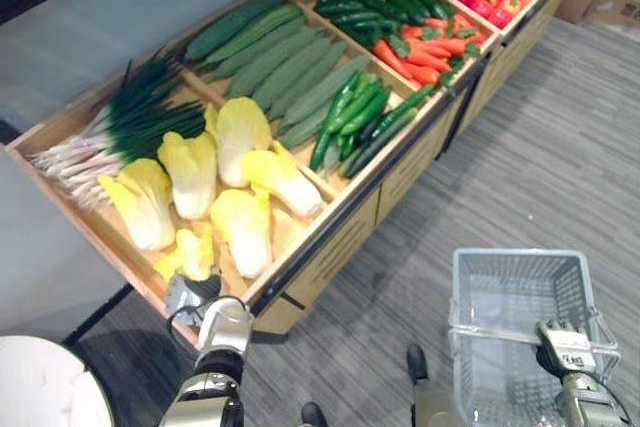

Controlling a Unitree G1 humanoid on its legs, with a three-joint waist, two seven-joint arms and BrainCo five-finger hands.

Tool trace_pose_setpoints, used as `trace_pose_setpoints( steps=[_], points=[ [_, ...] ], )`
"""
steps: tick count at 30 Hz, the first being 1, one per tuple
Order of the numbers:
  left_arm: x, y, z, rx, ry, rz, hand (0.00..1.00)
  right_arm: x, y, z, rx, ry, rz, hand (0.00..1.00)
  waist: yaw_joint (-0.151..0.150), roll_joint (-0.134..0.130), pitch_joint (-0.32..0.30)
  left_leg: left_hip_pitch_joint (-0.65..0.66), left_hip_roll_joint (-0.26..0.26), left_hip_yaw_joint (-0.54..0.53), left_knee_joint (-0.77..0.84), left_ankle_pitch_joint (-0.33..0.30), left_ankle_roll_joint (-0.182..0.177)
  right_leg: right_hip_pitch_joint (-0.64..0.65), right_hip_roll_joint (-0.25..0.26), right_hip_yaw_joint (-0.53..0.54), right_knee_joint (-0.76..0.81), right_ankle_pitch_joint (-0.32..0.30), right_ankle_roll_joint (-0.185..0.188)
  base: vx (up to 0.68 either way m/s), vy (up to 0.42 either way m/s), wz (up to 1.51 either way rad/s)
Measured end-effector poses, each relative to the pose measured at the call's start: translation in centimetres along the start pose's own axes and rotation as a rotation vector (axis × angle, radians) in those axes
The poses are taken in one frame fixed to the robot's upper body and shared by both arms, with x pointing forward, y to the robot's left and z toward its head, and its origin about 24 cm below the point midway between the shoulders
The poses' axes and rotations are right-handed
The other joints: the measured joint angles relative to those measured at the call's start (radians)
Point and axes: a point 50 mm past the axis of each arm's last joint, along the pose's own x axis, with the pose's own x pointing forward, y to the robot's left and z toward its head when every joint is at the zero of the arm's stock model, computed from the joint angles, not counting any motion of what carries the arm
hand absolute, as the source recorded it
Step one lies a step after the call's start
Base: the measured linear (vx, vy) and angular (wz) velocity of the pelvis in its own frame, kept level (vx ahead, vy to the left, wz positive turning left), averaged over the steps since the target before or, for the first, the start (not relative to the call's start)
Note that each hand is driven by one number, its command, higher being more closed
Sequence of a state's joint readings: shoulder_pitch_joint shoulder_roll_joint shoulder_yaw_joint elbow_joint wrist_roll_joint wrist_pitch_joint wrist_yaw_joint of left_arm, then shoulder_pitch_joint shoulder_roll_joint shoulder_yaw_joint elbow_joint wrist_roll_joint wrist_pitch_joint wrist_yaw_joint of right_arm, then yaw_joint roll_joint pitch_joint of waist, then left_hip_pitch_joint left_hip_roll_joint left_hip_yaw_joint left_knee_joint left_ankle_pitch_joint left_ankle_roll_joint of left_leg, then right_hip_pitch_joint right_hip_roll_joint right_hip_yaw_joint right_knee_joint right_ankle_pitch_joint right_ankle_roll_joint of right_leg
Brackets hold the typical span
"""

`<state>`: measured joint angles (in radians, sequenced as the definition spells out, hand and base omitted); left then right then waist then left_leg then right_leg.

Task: Pick vegetable in the basket

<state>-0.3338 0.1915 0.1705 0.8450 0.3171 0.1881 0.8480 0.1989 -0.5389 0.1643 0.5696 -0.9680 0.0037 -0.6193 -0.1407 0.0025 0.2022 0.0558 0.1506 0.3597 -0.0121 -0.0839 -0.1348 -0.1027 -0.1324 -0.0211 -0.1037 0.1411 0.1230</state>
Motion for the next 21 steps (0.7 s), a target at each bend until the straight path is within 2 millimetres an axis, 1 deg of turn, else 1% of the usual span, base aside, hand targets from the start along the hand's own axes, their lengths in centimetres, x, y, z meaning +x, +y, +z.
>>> trace_pose_setpoints(
  steps=[3,8,11,14,18,21],
  points=[
    [-0.4,0.4,1.0,-0.064,-0.049,-0.003,1.0,-0.2,0.4,0.4,0.009,0.013,0.025,1.0,0.008,-0.015,0.006,-0.001,-0.001,-0.015,0.0,0.003,0.004,0.009,-0.003,-0.016,0.0,0.0,0.0,-0.02,-0.025,0.14],
    [-1.4,0.6,2.0,-0.127,-0.104,-0.044,1.0,-0.7,0.9,0.0,0.025,0.062,0.046,1.0,0.01,-0.016,0.005,0.0,-0.006,-0.034,0.002,0.004,0.006,0.021,-0.01,-0.035,0.0,0.0,0.0,-0.02,-0.018,0.1],
    [-1.7,0.9,2.2,-0.15,-0.123,-0.043,1.0,-0.9,1.1,-0.2,0.041,0.092,0.053,1.0,0.01,-0.016,0.004,0.0,-0.005,-0.038,0.006,0.004,0.006,0.024,-0.009,-0.039,0.0,0.0,0.0,-0.02,-0.024,0.05],
    [-2.6,1.0,2.5,-0.165,-0.154,-0.051,1.0,-1.1,1.3,-0.4,0.045,0.11,0.069,1.0,0.011,-0.014,0.001,0.0,-0.001,-0.045,0.016,0.004,0.006,0.035,-0.008,-0.046,0.0,0.0,0.0,-0.04,-0.035,0.05],
    [-3.5,1.1,2.5,-0.203,-0.159,-0.067,1.0,-1.6,1.7,-0.6,0.05,0.129,0.1,1.0,0.015,-0.011,-0.027,-0.002,0.004,-0.049,0.021,0.004,0.006,0.037,-0.005,-0.05,0.001,0.0,0.0,-0.05,-0.033,0.01],
    [-3.6,1.5,2.4,-0.213,-0.164,-0.059,1.0,-1.8,1.8,-0.8,0.037,0.128,0.115,1.0,0.015,-0.011,-0.041,-0.002,0.004,-0.051,0.022,0.004,0.006,0.037,-0.005,-0.05,0.001,0.0,-0.001,-0.04,-0.023,0.01]
  ],
)
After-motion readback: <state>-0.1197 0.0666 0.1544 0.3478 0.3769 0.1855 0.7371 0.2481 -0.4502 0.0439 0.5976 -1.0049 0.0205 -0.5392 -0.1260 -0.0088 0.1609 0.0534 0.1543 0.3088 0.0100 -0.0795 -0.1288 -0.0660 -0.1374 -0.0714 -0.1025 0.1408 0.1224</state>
